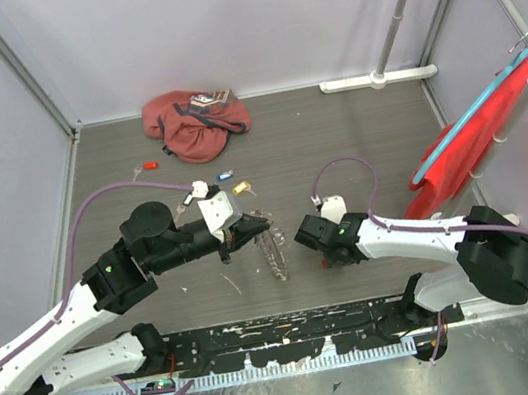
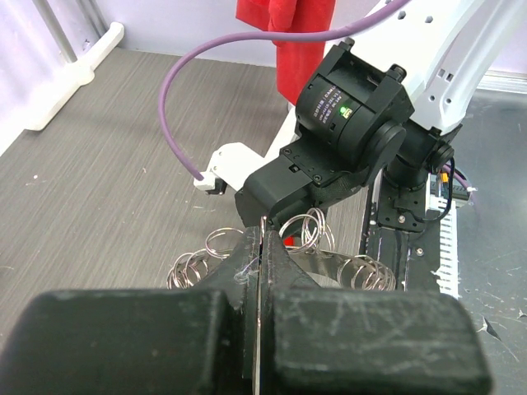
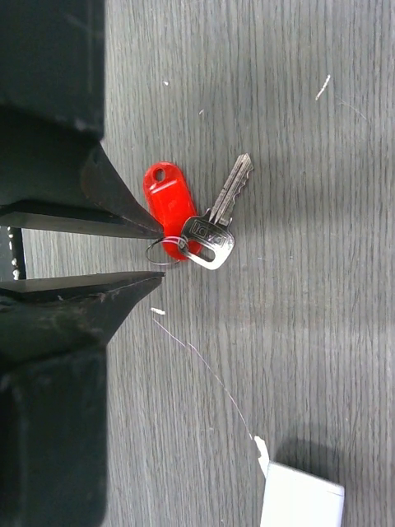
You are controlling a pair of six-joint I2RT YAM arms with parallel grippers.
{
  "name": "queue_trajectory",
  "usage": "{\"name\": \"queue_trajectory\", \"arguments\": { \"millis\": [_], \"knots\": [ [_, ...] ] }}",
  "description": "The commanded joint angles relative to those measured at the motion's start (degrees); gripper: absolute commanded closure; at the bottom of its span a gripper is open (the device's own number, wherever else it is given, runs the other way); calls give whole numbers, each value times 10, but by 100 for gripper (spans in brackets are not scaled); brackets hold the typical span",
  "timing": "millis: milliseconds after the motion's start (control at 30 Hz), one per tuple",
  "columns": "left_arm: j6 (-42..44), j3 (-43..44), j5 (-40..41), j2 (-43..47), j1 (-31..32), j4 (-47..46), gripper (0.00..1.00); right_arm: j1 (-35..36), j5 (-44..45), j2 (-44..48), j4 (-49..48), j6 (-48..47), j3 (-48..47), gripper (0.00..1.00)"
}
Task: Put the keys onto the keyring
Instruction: Pick up the key from the center of the board.
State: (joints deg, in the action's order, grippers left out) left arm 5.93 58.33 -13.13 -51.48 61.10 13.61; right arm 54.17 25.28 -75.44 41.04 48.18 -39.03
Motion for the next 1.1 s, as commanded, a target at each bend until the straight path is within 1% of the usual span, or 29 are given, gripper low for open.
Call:
{"name": "queue_trajectory", "arguments": {
  "millis": [0, 300, 667, 833, 1067],
  "knots": [
    [3, 18, -8, 4, -2, -30, 100, 2, 26, 16, 8, 1, -19, 71],
    [2, 17, -8, 4, -2, -30, 100, 2, 8, -1, -19, -16, -8, 71],
    [1, 16, -8, 5, -3, -31, 100, 2, 2, -17, -30, -29, 0, 72],
    [1, 15, -8, 7, -2, -30, 100, 2, 3, -19, -31, -32, 0, 75],
    [0, 16, -10, 5, -3, -31, 100, 2, 8, -18, -21, -30, 1, 77]
  ]
}}
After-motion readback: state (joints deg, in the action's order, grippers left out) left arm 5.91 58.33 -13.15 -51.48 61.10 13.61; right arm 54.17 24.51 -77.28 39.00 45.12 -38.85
